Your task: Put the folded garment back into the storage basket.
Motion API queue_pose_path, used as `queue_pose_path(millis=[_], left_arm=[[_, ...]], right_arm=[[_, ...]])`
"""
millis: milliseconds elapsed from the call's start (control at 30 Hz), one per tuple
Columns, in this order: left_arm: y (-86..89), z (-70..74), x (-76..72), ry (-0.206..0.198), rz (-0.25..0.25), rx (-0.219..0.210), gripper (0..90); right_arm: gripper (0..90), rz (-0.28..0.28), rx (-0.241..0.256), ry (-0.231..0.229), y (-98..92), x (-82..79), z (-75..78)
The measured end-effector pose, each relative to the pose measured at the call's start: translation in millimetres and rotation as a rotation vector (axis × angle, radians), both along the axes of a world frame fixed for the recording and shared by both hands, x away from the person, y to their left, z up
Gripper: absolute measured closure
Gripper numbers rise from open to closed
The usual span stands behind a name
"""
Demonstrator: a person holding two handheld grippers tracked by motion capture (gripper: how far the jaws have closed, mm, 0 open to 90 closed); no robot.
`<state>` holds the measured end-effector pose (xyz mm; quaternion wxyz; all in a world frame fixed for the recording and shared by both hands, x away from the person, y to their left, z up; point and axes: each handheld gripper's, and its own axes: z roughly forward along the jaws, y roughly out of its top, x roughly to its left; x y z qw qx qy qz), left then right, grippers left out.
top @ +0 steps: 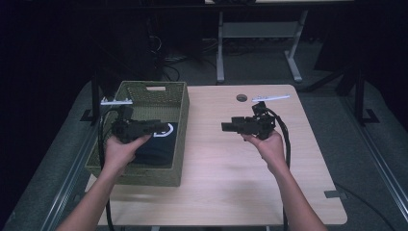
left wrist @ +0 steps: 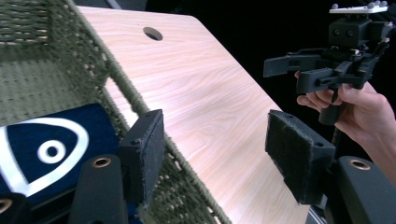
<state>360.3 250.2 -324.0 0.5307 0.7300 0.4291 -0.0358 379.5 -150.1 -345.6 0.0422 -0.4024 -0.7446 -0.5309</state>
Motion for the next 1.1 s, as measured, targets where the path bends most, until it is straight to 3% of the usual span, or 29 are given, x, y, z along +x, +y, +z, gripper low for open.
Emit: queue_pose_path(millis=[567,1100], left_arm=[[-28.7,-3.8,-2.5,0.0,-0.051,-0.008,35.0],[-69.9,-7.2,-8.0,-0.012,-0.106,-0.01,32.9]], right_arm=[[28.9,-0.046,0.0,0.007,-30.1,-6.8,-2.2],[28.6,-0.095,0.002,0.023,-63.8,-15.9,-11.3]])
